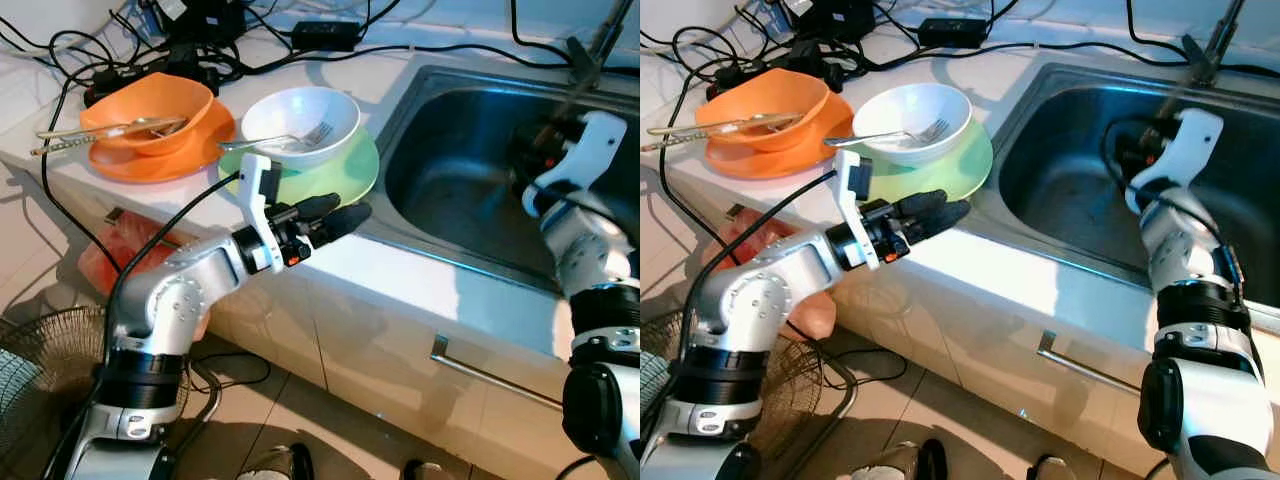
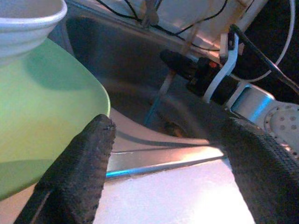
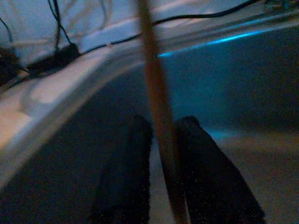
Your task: Kitchen organization
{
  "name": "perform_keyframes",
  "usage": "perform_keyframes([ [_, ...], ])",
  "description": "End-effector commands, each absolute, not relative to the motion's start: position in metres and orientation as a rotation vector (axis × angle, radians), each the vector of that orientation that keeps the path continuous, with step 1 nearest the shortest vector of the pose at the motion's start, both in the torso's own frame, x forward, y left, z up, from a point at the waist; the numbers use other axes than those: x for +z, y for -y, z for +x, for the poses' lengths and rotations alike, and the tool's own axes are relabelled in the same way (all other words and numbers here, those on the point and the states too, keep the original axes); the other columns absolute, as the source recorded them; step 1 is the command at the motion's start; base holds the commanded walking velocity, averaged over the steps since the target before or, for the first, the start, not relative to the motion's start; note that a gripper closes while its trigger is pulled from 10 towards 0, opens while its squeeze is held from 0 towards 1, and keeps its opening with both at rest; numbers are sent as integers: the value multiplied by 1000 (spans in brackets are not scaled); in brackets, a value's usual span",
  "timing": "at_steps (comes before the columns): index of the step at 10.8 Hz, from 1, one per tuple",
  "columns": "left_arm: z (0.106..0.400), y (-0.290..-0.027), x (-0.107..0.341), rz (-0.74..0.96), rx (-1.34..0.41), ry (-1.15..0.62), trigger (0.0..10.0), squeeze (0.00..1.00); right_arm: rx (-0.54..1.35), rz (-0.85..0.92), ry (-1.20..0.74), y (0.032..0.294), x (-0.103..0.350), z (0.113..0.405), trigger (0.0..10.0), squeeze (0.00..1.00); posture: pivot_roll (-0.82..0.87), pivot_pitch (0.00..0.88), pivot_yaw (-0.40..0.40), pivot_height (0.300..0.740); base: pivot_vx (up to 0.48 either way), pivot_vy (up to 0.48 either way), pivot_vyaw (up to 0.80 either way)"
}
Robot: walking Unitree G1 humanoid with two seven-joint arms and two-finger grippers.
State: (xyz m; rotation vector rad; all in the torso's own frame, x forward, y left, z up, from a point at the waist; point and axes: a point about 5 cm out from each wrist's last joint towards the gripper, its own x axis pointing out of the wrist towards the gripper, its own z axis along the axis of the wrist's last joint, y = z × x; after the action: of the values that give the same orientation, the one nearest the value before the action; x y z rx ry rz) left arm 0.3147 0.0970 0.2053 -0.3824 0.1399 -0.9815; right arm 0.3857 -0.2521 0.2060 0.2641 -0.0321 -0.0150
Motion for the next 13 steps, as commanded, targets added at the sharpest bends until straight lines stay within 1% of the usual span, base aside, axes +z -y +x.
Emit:
perform_keyframes([
  [1,313,-97,205,-336,-964,-129,10000,1000,-34,212,51,253,213,388,10000,1000,28,146,114,740,0,0,0],
  [2,313,-98,205,-330,-943,-113,10000,1000,-33,178,22,253,209,389,10000,1000,33,146,111,740,0,0,0],
  [4,312,-96,203,-259,-941,-107,10000,1000,6,152,-16,248,202,391,10000,1000,37,144,111,740,0,0,0],
  [6,311,-94,201,-237,-944,-108,10000,1000,18,112,-12,245,202,393,10000,1000,38,143,114,740,0,0,0],
  [8,311,-94,202,-215,-948,-97,10000,1000,20,137,25,247,208,393,10000,1000,38,137,117,740,0,0,0],
  [9,312,-94,203,-178,-939,-85,10000,1000,28,136,36,245,209,393,10000,1000,38,135,115,740,0,0,0],
  [12,324,-99,218,-85,-794,44,10000,1000,138,84,108,228,220,389,10000,1000,43,128,110,740,0,0,0],
  [13,328,-103,224,-69,-746,83,10000,1000,213,94,141,217,225,385,10000,1000,47,128,109,740,0,0,0],
])
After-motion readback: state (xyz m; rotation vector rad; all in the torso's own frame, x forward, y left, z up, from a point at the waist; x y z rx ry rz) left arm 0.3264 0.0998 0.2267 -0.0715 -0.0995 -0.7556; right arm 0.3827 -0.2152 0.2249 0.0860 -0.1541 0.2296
